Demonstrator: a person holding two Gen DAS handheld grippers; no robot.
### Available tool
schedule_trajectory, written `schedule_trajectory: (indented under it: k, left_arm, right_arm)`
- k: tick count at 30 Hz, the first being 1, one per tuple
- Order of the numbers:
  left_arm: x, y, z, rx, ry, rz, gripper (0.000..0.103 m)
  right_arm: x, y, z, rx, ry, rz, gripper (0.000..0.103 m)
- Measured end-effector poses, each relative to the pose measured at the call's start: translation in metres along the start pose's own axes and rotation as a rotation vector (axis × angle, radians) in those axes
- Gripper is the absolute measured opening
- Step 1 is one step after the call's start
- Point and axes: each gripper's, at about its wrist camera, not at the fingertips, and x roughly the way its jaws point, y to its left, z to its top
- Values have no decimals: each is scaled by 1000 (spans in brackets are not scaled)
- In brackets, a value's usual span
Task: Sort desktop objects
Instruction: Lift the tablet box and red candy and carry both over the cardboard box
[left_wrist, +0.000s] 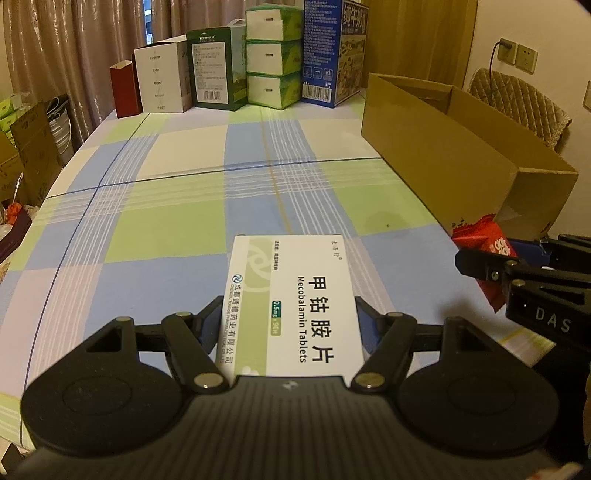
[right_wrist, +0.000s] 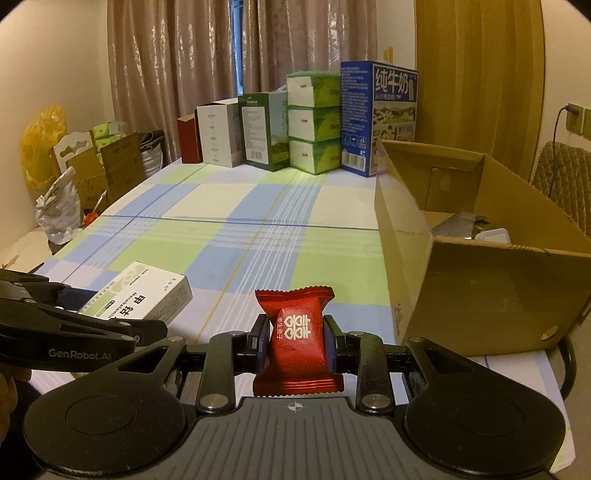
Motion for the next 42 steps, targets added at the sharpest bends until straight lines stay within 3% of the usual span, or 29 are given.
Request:
schedule_trajectory:
  k: [23, 42]
  left_arm:
    - [-18, -31, 9, 11, -26, -39, 67]
    - [-18, -74, 28, 26, -45, -121, 67]
  right_arm:
    - [-36, -27, 3, 41, -36, -60, 27]
    - [-53, -64, 13, 78, -57, -126, 27]
